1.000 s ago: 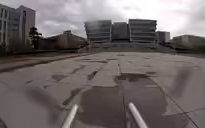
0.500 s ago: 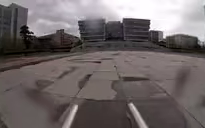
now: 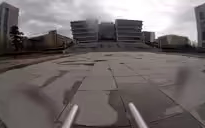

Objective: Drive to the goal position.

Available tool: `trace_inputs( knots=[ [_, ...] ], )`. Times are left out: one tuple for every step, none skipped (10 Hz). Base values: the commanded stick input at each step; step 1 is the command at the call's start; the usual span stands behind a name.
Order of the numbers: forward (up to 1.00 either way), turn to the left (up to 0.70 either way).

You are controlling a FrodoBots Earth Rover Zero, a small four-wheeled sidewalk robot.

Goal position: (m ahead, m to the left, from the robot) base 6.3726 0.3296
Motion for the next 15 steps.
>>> trace_inputs(
  knots=[
    [1.0, -0.27],
    [1.0, -0.27],
    [1.0, -0.27],
    [1.0, -0.27],
    [1.0, -0.27],
    [1.0, -0.27],
    [1.0, -0.27],
    [1.0, -0.27],
    [1.0, -0.17],
    [1.0, 0.0],
    [1.0, 0.0],
    [1.0, 0.0],
    [1.0, 0.0],
    [1.0, 0.0],
    [1.0, 0.0]
  ],
)
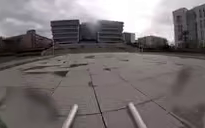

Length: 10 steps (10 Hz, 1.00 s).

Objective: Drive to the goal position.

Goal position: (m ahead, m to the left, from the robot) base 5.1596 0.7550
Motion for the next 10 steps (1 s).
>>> trace_inputs(
  knots=[
    [1.0, 0.0],
    [1.0, 0.0],
    [1.0, 0.0],
    [1.0, 0.0],
    [1.0, 0.0],
    [1.0, 0.0],
    [1.0, 0.0],
    [1.0, 0.0],
    [1.0, 0.0],
    [1.0, 0.0]
  ],
)
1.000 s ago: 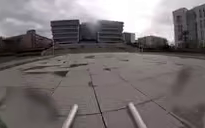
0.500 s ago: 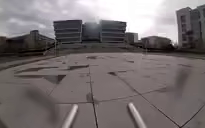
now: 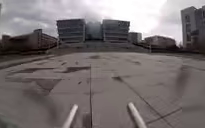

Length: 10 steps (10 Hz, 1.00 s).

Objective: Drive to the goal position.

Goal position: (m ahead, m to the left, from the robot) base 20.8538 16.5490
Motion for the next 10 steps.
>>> trace_inputs(
  knots=[
    [1.0, 0.0],
    [1.0, 0.0],
    [1.0, 0.0],
    [1.0, 0.0],
    [1.0, 0.0],
    [1.0, 0.0],
    [1.0, 0.0],
    [1.0, 0.0],
    [1.0, 0.0],
    [1.0, 0.0]
  ],
)
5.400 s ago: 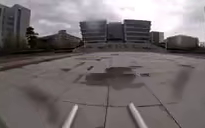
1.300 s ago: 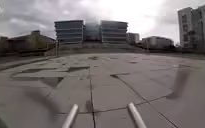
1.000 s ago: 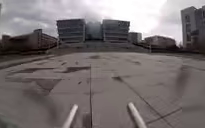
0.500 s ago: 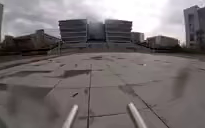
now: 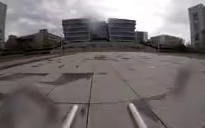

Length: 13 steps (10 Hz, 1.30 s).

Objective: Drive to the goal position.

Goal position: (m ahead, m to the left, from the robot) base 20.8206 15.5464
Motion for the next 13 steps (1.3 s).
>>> trace_inputs(
  knots=[
    [1.0, 0.0],
    [1.0, 0.0],
    [1.0, 0.0],
    [1.0, 0.0],
    [1.0, 0.0],
    [1.0, 0.0],
    [1.0, 0.0],
    [1.0, 0.0],
    [1.0, 0.0],
    [1.0, 0.0],
    [1.0, 0.0],
    [1.0, 0.0],
    [1.0, 0.0]
  ],
)
